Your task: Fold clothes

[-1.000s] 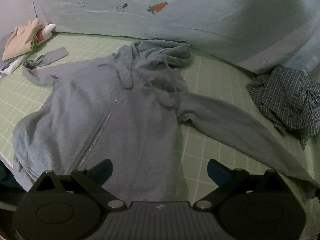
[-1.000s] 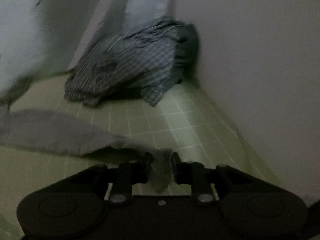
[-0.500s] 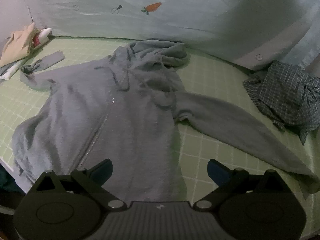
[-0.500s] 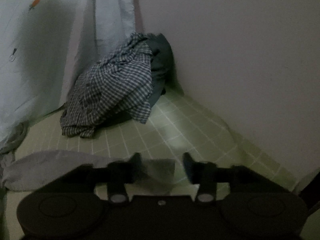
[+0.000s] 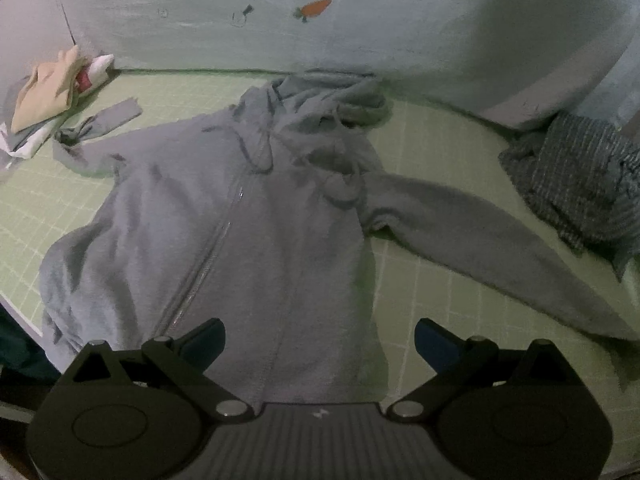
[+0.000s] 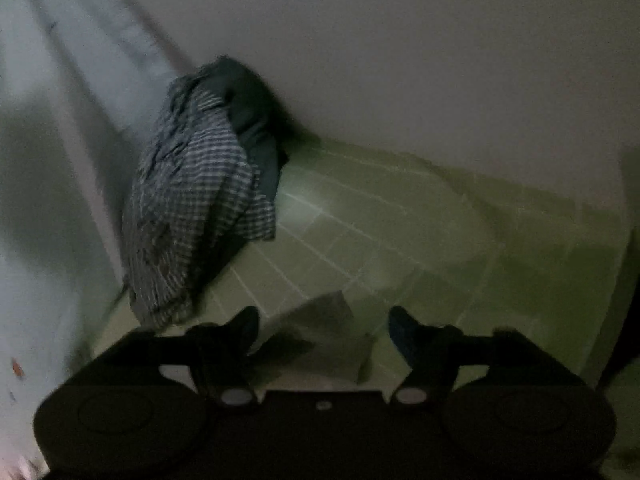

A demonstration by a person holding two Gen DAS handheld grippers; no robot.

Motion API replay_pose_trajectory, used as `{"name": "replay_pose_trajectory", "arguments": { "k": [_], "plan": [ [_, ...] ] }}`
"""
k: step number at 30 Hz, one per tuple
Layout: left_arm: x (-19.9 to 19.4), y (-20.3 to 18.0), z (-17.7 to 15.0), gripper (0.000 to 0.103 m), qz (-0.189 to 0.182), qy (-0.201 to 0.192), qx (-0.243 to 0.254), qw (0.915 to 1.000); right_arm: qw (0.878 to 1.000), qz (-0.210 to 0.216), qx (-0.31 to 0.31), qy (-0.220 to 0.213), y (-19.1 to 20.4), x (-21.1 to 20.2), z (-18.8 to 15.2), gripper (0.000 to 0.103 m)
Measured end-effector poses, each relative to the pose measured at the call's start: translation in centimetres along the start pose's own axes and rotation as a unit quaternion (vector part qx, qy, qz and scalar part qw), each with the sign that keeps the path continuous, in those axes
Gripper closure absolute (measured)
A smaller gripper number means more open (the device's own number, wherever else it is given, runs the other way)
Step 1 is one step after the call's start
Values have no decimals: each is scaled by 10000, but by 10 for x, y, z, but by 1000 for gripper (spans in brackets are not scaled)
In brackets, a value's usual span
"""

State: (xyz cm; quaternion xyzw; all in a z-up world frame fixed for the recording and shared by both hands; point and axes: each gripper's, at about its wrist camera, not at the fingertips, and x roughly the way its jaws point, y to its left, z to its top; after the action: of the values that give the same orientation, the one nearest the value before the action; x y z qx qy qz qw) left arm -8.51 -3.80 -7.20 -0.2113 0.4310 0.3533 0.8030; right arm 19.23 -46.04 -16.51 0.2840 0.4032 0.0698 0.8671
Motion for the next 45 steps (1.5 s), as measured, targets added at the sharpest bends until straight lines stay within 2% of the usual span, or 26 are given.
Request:
{"name": "replay_pose_trajectory", "arguments": {
  "k": [4, 10, 13, 14, 15, 16, 17, 19, 22, 24, 25, 26, 27, 30, 33, 37, 40, 41, 43, 45],
  "plan": [
    [2, -7, 1, 3, 71, 47, 165, 9998, 9995, 107, 254, 172, 15, 8, 2, 20],
    [3, -17, 6, 3, 87, 71, 448, 9989, 9886, -241, 1306, 715, 4, 52, -2, 21],
    [1, -22, 8, 3, 67, 23, 525, 9986, 9929, -253, 1042, 521, 6, 55, -2, 26],
    [1, -23, 9, 3, 50, -2, 535, 9986, 9947, -264, 866, 491, 8, 56, -1, 43],
    [0, -23, 9, 3, 33, -24, 545, 9985, 9963, -234, 677, 467, 10, 57, 0, 64],
    [0, -24, 9, 3, 21, -31, 549, 9985, 9976, -203, 488, 443, 12, 58, 1, 75],
    [0, -24, 9, 3, 6, -34, 554, 9985, 9985, -167, 301, 419, 14, 59, 3, 90],
    [-1, -23, 8, 3, -34, -40, 543, 9985, 9995, -17, -173, 272, 22, 54, 7, 92],
    [-1, -21, 7, 3, -45, -43, 530, 9986, 9933, 445, -979, -415, 36, 25, 15, 93],
    [-1, -20, 7, 3, -18, -45, 495, 9988, 9799, 508, -1701, -915, 45, 3, 15, 93],
    [0, -18, 7, 3, -22, -24, 457, 9990, 9733, 386, -2006, -1044, 45, -1, 13, 93],
    [1, -17, 7, 3, -26, -3, 418, 9991, 9701, 213, -2200, -1000, 41, 3, 11, 92],
    [2, -16, 7, 3, -30, 19, 381, 9993, 9724, 31, -2190, -807, 34, 11, 9, 92],
    [4, -14, 7, 3, -4, 76, 339, 9994, 9872, -207, -1574, -128, 5, 31, 8, 92],
    [4, -11, 6, 3, -10, 87, 336, 9994, 9885, -211, -1472, -266, -3, 21, 3, 97],
    [4, -8, 6, 3, -19, 102, 332, 9994, 9752, -265, -2017, -875, 7, 0, 1, 97],
    [4, -4, 5, 3, -24, 101, 304, 9995, 9710, -697, -2186, -664, 3, 18, -1, 97],
    [3, -2, 5, 3, -15, 85, 283, 9996, 9736, -776, -2069, -562, 1, 22, -1, 96],
    [2, 5, 6, 3, 37, 58, 196, 9998, 9744, -956, -1956, -557, 3, 21, -3, 88],
    [2, 14, 7, 3, 59, 61, 79, 9999, 9661, -1334, -2119, -623, 13, 18, -6, 53]
  ]
}}
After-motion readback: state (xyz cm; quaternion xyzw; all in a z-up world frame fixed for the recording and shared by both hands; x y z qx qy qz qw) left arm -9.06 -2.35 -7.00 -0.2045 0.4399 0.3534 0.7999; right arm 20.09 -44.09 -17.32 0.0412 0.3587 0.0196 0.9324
